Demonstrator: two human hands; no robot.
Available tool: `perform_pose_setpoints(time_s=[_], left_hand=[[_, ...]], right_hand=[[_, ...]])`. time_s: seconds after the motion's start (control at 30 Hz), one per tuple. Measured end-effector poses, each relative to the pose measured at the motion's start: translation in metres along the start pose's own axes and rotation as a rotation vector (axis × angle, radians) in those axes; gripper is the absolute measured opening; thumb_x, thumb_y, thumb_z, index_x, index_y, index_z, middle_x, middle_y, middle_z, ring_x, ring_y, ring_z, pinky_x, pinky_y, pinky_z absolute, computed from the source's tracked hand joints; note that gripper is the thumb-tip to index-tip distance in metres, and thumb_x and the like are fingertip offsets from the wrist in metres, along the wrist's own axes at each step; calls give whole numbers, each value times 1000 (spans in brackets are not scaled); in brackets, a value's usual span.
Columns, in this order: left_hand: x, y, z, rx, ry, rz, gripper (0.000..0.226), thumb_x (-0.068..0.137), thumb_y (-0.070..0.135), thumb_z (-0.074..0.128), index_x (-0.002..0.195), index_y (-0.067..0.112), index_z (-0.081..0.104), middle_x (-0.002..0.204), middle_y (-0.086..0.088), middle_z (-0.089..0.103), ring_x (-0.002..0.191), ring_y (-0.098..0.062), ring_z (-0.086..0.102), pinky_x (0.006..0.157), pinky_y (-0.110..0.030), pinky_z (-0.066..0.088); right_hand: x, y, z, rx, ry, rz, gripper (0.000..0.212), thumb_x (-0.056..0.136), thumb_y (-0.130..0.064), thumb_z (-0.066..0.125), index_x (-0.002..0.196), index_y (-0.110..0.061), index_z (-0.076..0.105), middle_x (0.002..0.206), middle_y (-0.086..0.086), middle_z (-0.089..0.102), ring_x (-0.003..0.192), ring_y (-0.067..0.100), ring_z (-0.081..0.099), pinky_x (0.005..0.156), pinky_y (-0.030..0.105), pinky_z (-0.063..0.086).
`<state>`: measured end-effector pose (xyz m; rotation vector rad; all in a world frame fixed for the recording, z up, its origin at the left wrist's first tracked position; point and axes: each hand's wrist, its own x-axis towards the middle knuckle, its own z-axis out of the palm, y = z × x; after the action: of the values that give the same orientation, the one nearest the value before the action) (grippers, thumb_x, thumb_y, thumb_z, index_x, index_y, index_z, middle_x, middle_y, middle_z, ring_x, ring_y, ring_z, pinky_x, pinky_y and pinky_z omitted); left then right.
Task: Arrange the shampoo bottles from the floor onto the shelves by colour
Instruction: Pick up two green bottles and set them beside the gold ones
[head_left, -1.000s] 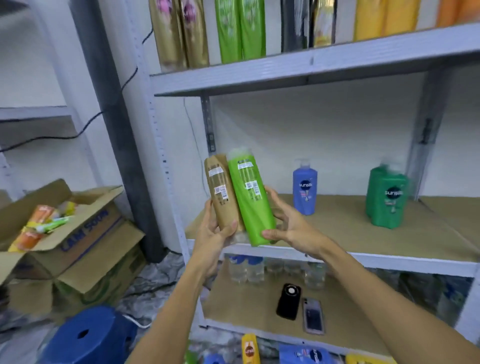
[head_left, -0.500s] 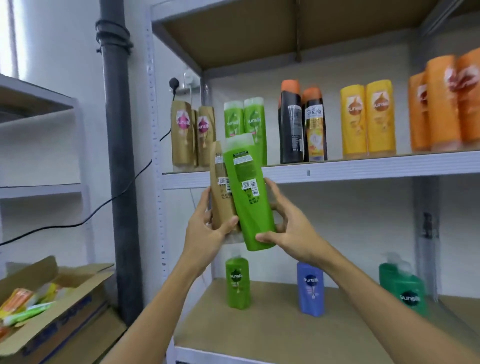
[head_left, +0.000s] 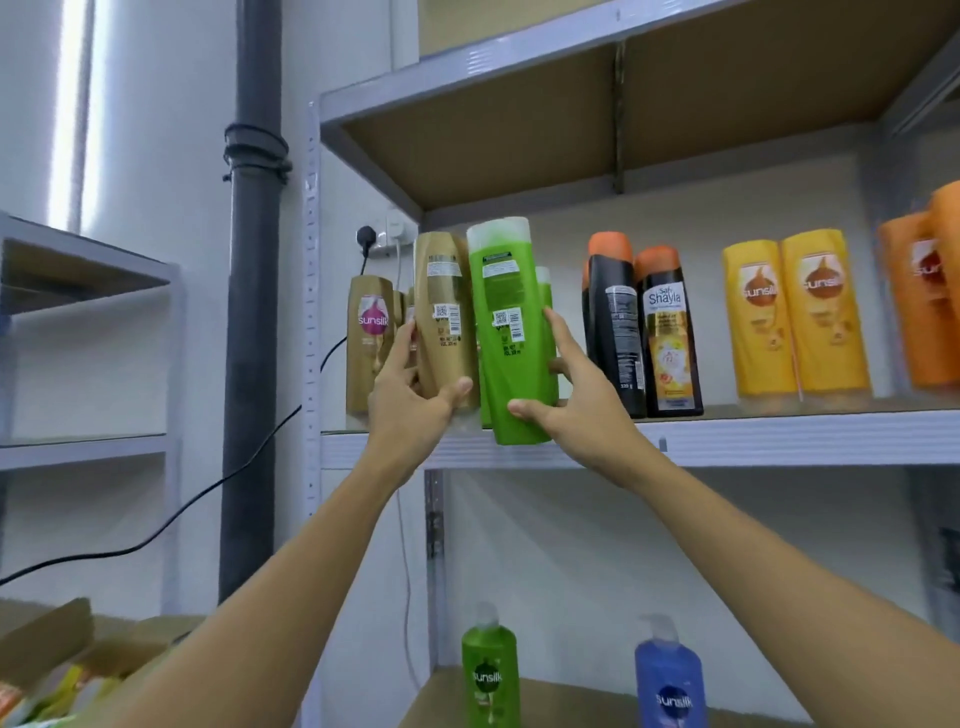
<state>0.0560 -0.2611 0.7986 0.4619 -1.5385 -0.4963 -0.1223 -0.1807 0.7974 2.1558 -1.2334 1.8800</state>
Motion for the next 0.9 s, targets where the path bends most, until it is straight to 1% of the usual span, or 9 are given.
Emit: perform_pose_setpoints(time_s=[0.1,0.17,0.27,0.33,0.43,0.5,0.63,0.73,0.9], left_hand=[[23,-12,6,90,70,-11,98,67,36,83,147,52,28,132,6,65,118,-14,64,101,-45,53],[29,-22,11,92,67,-12,98,71,30,86,148,50,29,136,6,62,121,-13,62,103,-44,52],[31,-36,17,95,73,-1,93,77,19,85,151,41,33,134,9,63,118,-7,61,106,-40,50],[31,-45,18,120,80,11,90,82,18,82,153,37,31,134,13,60,117,-5,57,110,-38,46],[34,-52,15,159,47,25,91,84,21,79,155,40,25,143,11,55,129,-8,51,114,-39,42],[33,-56,12,183,17,27,93,85,21,79,157,37,22,147,9,51,128,-5,48,115,-33,39],[26,-60,9,269,15,42,94,85,21,79,158,29,20,142,7,52,121,0,45,105,-20,38],[28,-62,6,342,33,34,96,84,25,80,158,31,19,146,-2,52,130,-14,49,109,-34,43],[31,-66,-4,441,16,-72,100,86,27,77,159,34,9,147,-6,50,132,-24,50,111,-41,40]], right_hand=[[18,11,6,-32,36,-5,105,87,-9,77,160,-40,8,136,-15,54,107,-21,53,98,28,55],[26,21,11,-39,70,-6,102,90,-12,75,159,-42,7,142,-13,54,115,-4,58,105,36,51],[36,36,22,-78,132,-34,96,92,-19,71,158,-46,6,150,-7,47,130,14,53,111,43,46],[42,44,28,-122,164,-14,95,92,-25,70,156,-50,5,143,-1,51,125,18,55,109,44,46],[46,50,31,-247,137,-24,96,93,-23,71,159,-46,5,125,4,53,115,17,54,103,31,41],[44,50,32,-316,108,-60,95,93,-23,70,159,-43,6,124,5,52,113,18,52,99,27,38],[46,52,32,-385,103,-20,99,91,-31,73,159,-43,1,116,9,58,103,24,56,95,36,46],[46,52,34,-425,88,29,104,89,-39,74,157,-46,-4,115,9,63,103,29,60,92,45,51],[40,45,31,-486,35,94,105,87,-37,71,155,-50,-9,85,4,67,78,25,63,77,47,56]])
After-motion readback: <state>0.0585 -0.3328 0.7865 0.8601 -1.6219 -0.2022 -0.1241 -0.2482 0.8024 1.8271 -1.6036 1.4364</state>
